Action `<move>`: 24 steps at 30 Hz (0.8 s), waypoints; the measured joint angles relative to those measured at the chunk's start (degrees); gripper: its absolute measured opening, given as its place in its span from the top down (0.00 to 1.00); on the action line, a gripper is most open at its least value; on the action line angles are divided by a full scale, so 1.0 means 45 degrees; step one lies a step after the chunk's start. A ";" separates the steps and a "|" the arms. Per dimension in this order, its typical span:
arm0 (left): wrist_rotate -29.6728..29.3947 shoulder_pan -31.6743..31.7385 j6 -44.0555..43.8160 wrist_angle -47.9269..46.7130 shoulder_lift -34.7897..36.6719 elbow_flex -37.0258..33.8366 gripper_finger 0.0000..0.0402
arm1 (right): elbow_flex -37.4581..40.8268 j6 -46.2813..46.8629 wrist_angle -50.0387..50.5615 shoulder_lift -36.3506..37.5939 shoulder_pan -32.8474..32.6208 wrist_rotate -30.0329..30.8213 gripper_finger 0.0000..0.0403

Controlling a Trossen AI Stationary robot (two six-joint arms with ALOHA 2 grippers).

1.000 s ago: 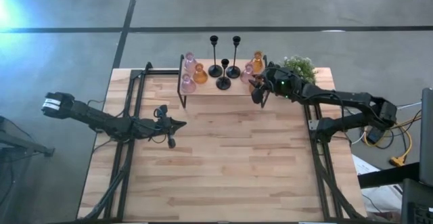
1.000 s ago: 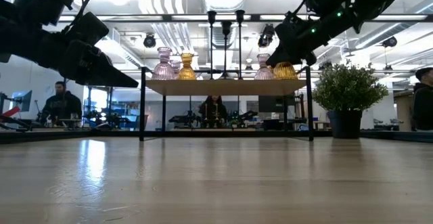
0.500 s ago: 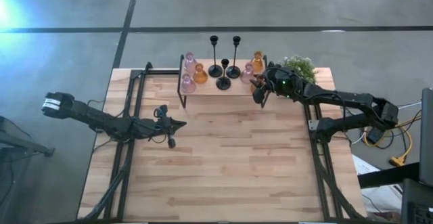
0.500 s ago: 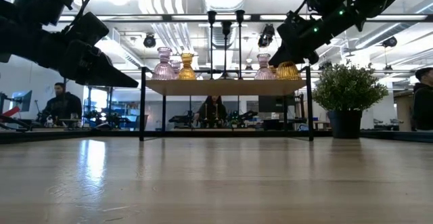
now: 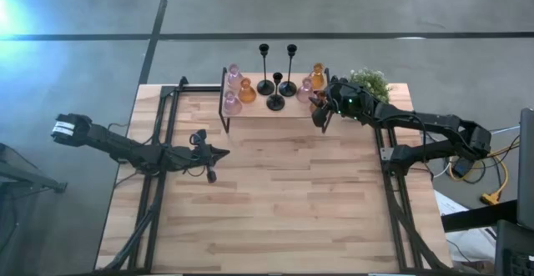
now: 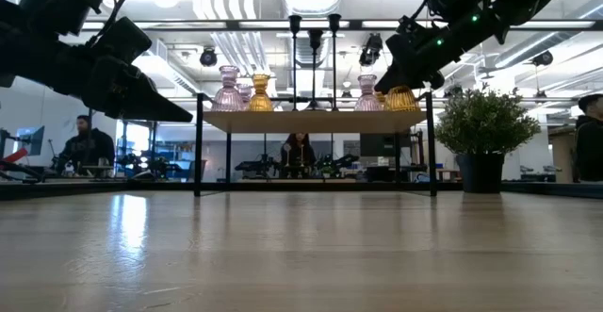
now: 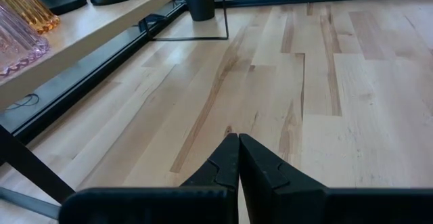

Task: Pick & Place candle stick holders
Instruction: Put the orange glass candle holder on the shelf

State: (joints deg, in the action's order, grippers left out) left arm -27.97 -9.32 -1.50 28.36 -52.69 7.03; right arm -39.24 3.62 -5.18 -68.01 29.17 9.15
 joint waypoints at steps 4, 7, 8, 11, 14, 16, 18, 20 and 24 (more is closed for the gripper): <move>-0.0001 0.0001 0.0001 -0.0005 0.0000 0.0000 0.97 | 0.0005 -0.0033 -0.0034 -0.0001 0.0000 -0.0005 0.69; 0.0001 -0.0001 -0.0003 -0.0010 0.0000 0.0000 0.97 | 0.0005 -0.0050 -0.0037 -0.0005 0.0000 0.0000 0.69; 0.0001 0.0003 -0.0003 -0.0010 0.0000 0.0000 0.97 | 0.0005 -0.0046 -0.0037 -0.0005 0.0000 0.0004 0.68; 0.0001 -0.0001 -0.0003 -0.0010 0.0000 0.0000 0.97 | 0.0024 0.0162 0.0003 -0.0024 0.0000 0.0285 0.62; 0.0001 0.0001 -0.0003 -0.0015 0.0000 0.0000 0.97 | 0.0034 0.0191 0.0070 -0.0039 0.0010 0.0349 0.56; 0.0001 0.0002 -0.0003 -0.0015 0.0000 0.0000 0.97 | 0.0039 0.0082 0.0070 -0.0044 0.0010 0.0340 0.54; 0.0001 -0.0001 -0.0003 -0.0015 0.0000 0.0000 0.97 | 0.0039 0.0042 0.0056 -0.0044 0.0010 0.0330 0.53; 0.0001 0.0003 0.0001 -0.0015 0.0000 0.0000 0.97 | 0.0039 0.0086 0.0035 -0.0044 0.0010 0.0329 0.52; 0.0001 0.0003 0.0000 -0.0015 0.0000 0.0000 0.97 | 0.0039 0.0103 -0.0037 -0.0044 0.0010 0.0237 0.52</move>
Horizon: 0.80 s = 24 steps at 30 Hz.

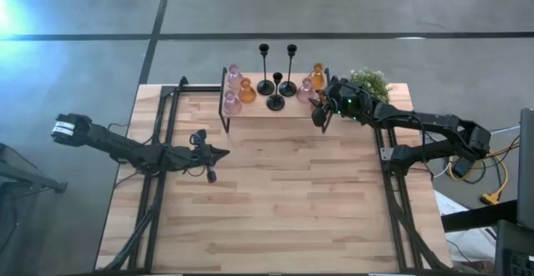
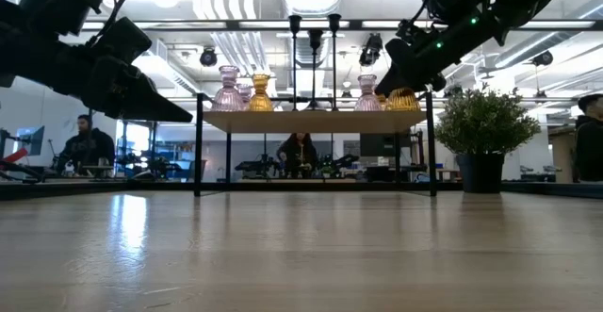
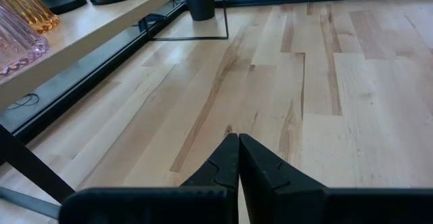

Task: Pick & Place candle stick holders
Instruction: Put the orange glass candle holder on the shelf

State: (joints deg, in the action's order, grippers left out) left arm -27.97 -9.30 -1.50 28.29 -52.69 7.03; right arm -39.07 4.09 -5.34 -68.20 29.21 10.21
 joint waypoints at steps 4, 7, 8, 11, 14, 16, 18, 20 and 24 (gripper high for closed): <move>0.0000 0.0000 -0.0004 0.0000 0.0000 0.0000 0.97 | 0.0000 -0.0061 -0.0183 0.0019 -0.0005 -0.0028 0.51; -0.0002 -0.0002 -0.0003 0.0000 0.0000 0.0000 0.97 | -0.0005 -0.0061 -0.0199 0.0024 -0.0005 -0.0038 0.47; 0.0000 -0.0001 -0.0004 0.0000 0.0000 0.0000 0.97 | -0.0005 -0.0063 -0.0198 0.0024 -0.0005 -0.0038 0.45; 0.0000 -0.0004 0.0001 0.0000 0.0000 0.0000 0.97 | -0.0005 -0.0174 -0.0204 0.0024 -0.0010 -0.0038 0.39; -0.0003 -0.0002 0.0000 0.0000 0.0000 0.0000 0.97 | -0.0008 -0.0294 -0.0207 0.0024 -0.0010 -0.0038 0.32; 0.0000 -0.0005 -0.0003 0.0000 0.0000 0.0000 0.97 | -0.0010 -0.0297 -0.0214 0.0024 -0.0010 -0.0038 0.27; 0.0000 -0.0005 -0.0004 0.0000 0.0000 0.0000 0.97 | -0.0010 -0.0294 -0.0215 0.0024 -0.0010 -0.0037 0.22; -0.0002 -0.0002 -0.0004 0.0000 0.0000 0.0000 0.97 | -0.0015 -0.0284 -0.0224 0.0024 -0.0010 -0.0033 0.17; 0.0000 -0.0004 -0.0002 -0.0004 0.0000 0.0000 0.97 | -0.0019 -0.0280 -0.0305 0.0029 -0.0010 -0.0035 0.09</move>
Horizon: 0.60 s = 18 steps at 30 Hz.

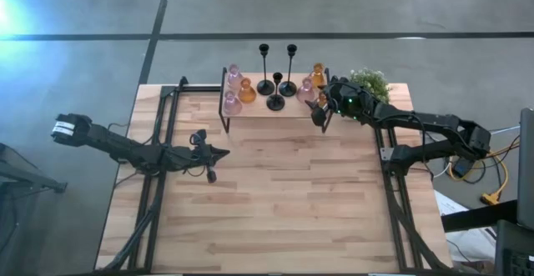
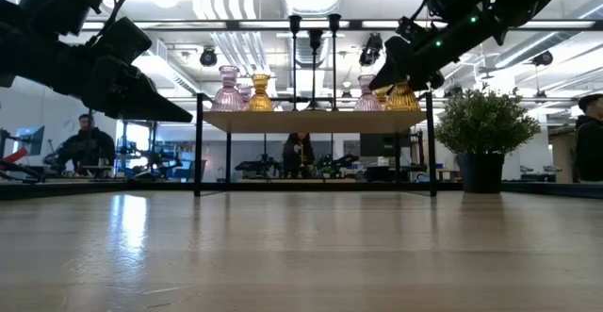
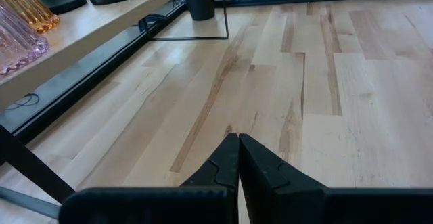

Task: Pick & Place candle stick holders
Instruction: Put the orange glass candle holder on the shelf, then return to Home Position

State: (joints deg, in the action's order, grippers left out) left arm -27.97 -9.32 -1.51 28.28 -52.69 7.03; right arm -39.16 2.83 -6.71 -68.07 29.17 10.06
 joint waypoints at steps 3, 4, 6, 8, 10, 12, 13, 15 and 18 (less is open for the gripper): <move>-0.0001 0.0001 0.0000 0.0002 0.0000 0.0000 0.97 | 0.0000 0.0002 -0.0251 0.0007 0.0000 -0.0003 0.08; 0.0000 -0.0001 0.0000 -0.0001 0.0000 0.0000 0.97 | -0.0005 0.0000 -0.0354 0.0016 -0.0005 -0.0001 0.08; -0.0004 0.0003 -0.0001 -0.0001 0.0000 0.0000 0.97 | -0.0015 -0.0005 -0.0453 0.0044 -0.0005 -0.0003 0.08; 0.0000 -0.0001 0.0003 -0.0001 0.0000 0.0000 0.97 | -0.0015 0.0033 -0.0381 0.0092 -0.0005 0.0001 0.08; 0.0000 -0.0001 -0.0001 0.0000 0.0000 0.0000 0.97 | -0.0015 0.0034 -0.0242 0.0196 -0.0005 -0.0003 0.08; 0.0000 0.0001 -0.0001 -0.0001 0.0000 0.0000 0.97 | -0.0015 0.0034 -0.0176 0.0356 -0.0005 -0.0003 0.08; 0.0000 0.0001 0.0000 -0.0001 0.0000 0.0000 0.97 | -0.0015 0.0034 -0.0171 0.0446 -0.0005 0.0001 0.08; -0.0004 0.0003 -0.0001 -0.0006 0.0000 0.0000 0.97 | -0.0015 0.0024 -0.0179 0.0637 -0.0005 0.0000 0.08; -0.0001 0.0003 -0.0001 -0.0011 0.0000 0.0000 0.97 | -0.0015 -0.0002 -0.0003 0.0967 -0.0005 -0.0001 0.08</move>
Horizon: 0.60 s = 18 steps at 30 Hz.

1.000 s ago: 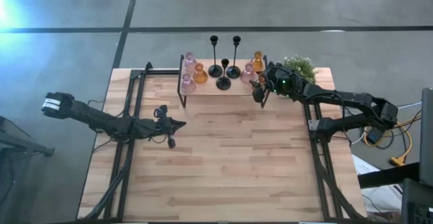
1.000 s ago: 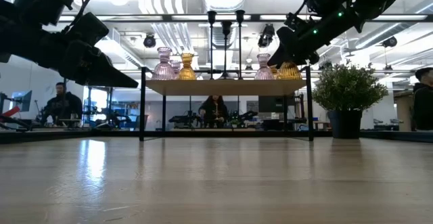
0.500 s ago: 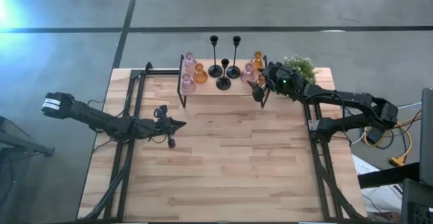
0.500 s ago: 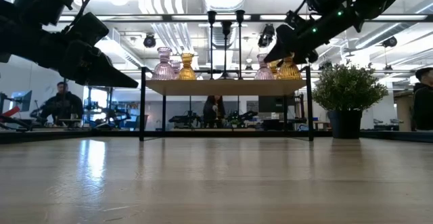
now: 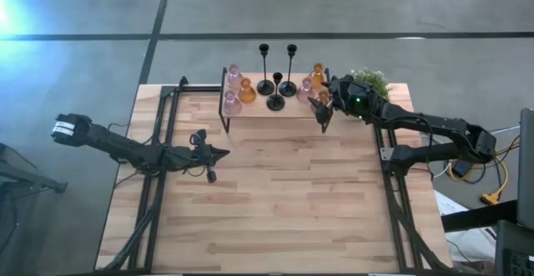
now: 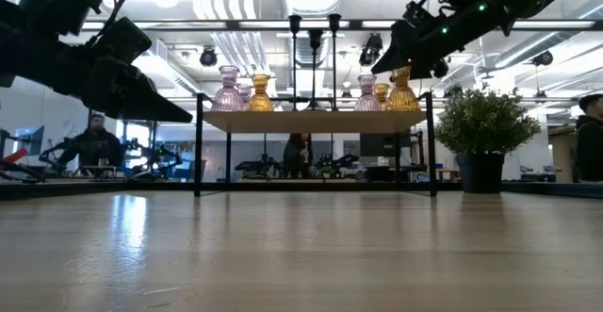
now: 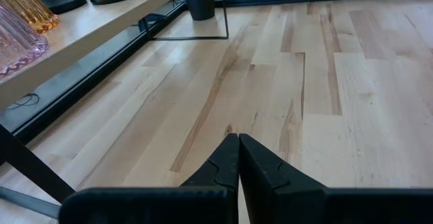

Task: Pick & Place candle stick holders
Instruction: Return to Home Position

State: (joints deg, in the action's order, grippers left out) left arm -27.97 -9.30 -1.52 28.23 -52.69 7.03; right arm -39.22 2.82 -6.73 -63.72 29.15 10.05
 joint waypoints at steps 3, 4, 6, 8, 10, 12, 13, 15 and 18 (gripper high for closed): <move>0.0001 -0.0002 0.0002 0.0000 0.0000 0.0000 0.97 | 0.0000 0.0008 0.0508 0.0362 0.0000 0.0003 0.08; 0.0001 -0.0002 0.0002 0.0000 0.0000 0.0000 0.97 | 0.0000 0.0012 0.0676 0.0510 -0.0001 0.0003 0.08; 0.0001 -0.0001 0.0001 0.0000 0.0000 0.0000 0.97 | 0.0000 0.0036 0.0739 0.0832 -0.0005 -0.0001 0.08; 0.0001 0.0000 0.0004 0.0000 0.0000 0.0000 0.97 | 0.0000 0.0036 0.0764 0.1205 -0.0005 -0.0001 0.08; 0.0001 -0.0002 -0.0001 0.0000 0.0000 0.0000 0.97 | 0.0000 0.0036 0.0769 0.1636 -0.0005 0.0003 0.08; 0.0001 -0.0004 0.0004 0.0000 0.0000 0.0000 0.97 | 0.0000 0.0036 0.0764 0.2123 -0.0005 0.0003 0.08; -0.0004 -0.0004 0.0004 0.0000 0.0000 0.0000 0.97 | 0.0000 0.0036 0.0759 0.2379 -0.0005 0.0001 0.08; 0.0001 -0.0004 0.0000 0.0000 0.0000 0.0000 0.97 | 0.0000 0.0071 0.0759 0.2926 -0.0025 0.0002 0.08; -0.0003 0.0000 0.0004 0.0000 0.0000 0.0000 0.97 | 0.0000 0.0368 0.0753 0.3856 -0.0183 0.0002 0.08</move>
State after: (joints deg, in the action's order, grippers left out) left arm -27.98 -9.30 -1.50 28.23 -52.69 7.03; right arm -39.22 4.48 -3.34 -46.37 28.32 10.06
